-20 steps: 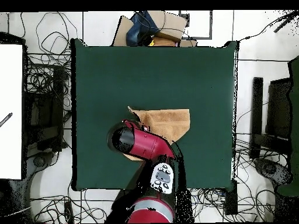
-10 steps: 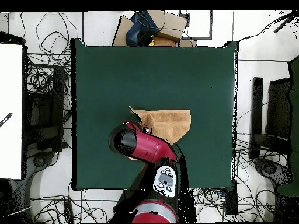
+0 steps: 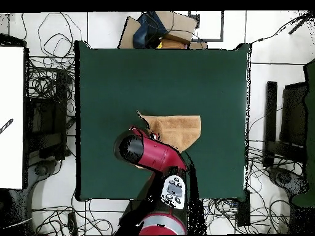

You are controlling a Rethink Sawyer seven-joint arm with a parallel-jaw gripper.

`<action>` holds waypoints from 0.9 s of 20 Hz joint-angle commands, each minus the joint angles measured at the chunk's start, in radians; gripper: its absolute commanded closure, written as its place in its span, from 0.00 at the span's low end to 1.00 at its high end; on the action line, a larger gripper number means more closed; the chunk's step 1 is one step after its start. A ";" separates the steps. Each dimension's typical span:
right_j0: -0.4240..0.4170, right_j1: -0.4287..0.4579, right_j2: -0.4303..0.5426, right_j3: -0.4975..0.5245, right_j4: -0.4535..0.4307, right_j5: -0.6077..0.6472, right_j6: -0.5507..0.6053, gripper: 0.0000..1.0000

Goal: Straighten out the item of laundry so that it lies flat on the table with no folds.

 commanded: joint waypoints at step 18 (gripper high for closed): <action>0.030 -0.059 0.025 0.025 0.073 0.101 0.238 1.00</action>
